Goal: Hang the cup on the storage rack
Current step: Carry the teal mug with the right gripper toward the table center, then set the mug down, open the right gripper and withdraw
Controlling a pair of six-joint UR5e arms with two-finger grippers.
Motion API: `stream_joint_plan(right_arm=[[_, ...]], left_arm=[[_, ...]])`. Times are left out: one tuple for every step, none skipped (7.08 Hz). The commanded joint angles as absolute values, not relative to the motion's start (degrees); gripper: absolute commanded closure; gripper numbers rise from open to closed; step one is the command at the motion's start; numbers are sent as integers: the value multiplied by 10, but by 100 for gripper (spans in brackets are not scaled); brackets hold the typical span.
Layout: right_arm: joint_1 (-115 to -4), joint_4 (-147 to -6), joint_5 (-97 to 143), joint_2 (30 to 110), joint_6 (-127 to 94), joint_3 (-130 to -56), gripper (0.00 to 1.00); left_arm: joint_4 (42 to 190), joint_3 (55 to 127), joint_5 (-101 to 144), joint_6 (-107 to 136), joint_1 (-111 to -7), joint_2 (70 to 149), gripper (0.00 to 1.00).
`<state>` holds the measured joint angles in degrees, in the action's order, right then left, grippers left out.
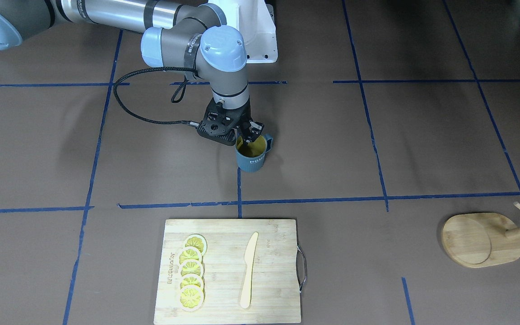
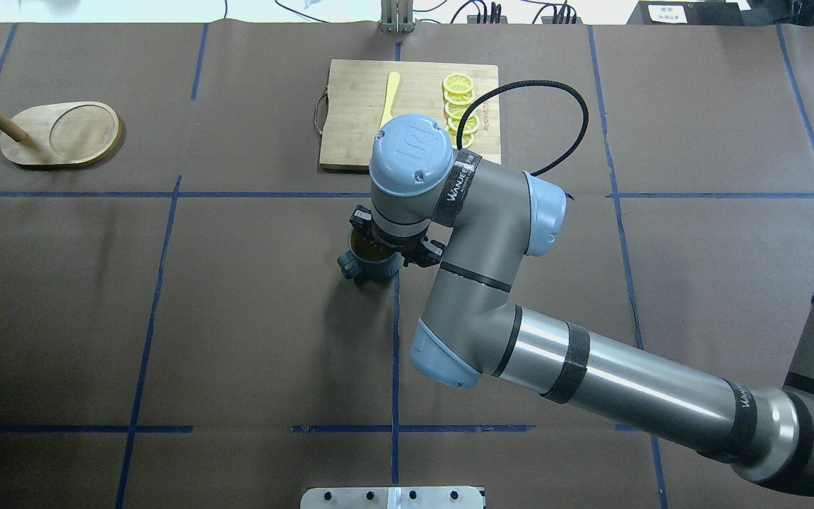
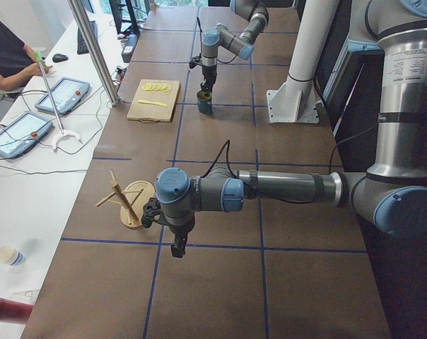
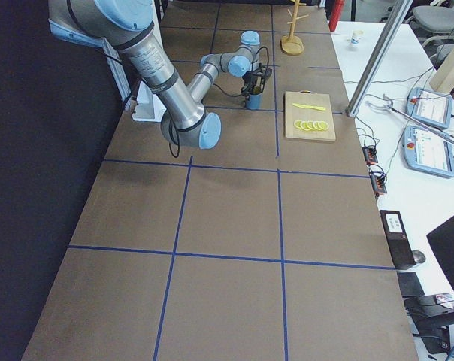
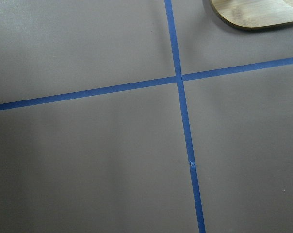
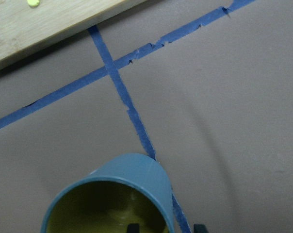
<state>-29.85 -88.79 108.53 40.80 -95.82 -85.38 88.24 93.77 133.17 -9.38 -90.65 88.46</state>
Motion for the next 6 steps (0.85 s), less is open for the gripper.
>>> stream_joint_plan(right_arm=[[-325,-894,1112,412,-961,-884,0],[-352,-912,1148,427,-956,-914,0],[-373,-926,1155,465,-944,-971,0],[-401,-934,1172,507,-897,-1010,0],[-437,-941,1196,545,-835,-1033,0],[-476,-941,1214,575,-756,-1043,0]], left_arm=[[877,994,1331,-95,-906,877,0],[877,1065,1333,-97,-895,839,0],[877,1124,1388,-95,-882,821,0],[877,1154,1431,-94,-865,822,0],[883,1174,1427,-93,-791,832,0],[883,1168,1432,-89,-722,893,0]])
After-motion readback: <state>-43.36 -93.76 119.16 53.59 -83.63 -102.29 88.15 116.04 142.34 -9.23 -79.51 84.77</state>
